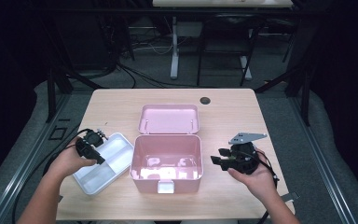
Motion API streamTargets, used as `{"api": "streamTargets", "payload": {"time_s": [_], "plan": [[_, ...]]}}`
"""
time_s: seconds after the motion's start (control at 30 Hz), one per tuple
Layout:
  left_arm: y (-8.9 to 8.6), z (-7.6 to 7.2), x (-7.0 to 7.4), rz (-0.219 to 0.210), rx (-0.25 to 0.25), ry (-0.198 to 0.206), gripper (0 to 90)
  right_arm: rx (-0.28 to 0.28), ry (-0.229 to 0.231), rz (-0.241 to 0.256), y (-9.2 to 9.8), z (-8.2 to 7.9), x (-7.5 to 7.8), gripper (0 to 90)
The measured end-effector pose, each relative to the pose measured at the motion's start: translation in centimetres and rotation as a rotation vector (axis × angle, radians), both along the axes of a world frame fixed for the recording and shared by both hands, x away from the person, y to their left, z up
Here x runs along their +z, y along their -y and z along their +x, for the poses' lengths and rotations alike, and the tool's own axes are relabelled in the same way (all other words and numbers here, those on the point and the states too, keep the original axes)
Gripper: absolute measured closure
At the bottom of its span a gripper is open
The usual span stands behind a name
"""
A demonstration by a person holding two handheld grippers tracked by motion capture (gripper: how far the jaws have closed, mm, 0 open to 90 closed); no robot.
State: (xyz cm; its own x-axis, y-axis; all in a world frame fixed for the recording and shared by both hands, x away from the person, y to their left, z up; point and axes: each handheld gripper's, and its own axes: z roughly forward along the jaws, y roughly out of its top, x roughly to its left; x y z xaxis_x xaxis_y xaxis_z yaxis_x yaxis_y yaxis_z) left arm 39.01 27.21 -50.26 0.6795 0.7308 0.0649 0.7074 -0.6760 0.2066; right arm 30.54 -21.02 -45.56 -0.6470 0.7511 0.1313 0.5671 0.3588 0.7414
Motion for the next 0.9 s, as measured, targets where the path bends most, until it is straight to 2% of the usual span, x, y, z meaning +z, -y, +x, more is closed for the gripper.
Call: {"api": "streamTargets", "payload": {"time_s": [0.3,0.33,0.4,0.47,0.5,0.63,0.9], "plan": [[0.0,-1.7,0.4,-0.017,0.005,0.006,56.9,-0.012,-0.038,-0.057,0.5,0.9,0.1,54.4],[0.0,-2.1,0.6,-0.023,0.007,0.005,56.3,-0.024,-0.038,-0.085,0.6,1.2,0.1,50.6],[0.0,-2.5,1.0,-0.002,-0.009,0.002,54.5,-0.013,-0.053,-0.095,0.6,1.4,0.0,50.2],[0.0,-3.0,1.3,-0.014,-0.015,0.009,53.2,-0.002,-0.066,-0.114,0.6,1.5,0.0,48.3],[0.0,-3.3,1.5,-0.017,-0.018,0.006,53.2,-0.005,-0.057,-0.142,0.5,1.6,0.0,46.6],[-0.1,-3.8,1.7,-0.016,-0.017,0.005,52.7,-0.033,-0.068,-0.178,0.5,1.9,0.0,42.2],[-0.1,-4.1,1.9,-0.025,-0.025,0.009,51.2,-0.066,-0.090,-0.190,1.0,3.2,0.3,37.2]]}}
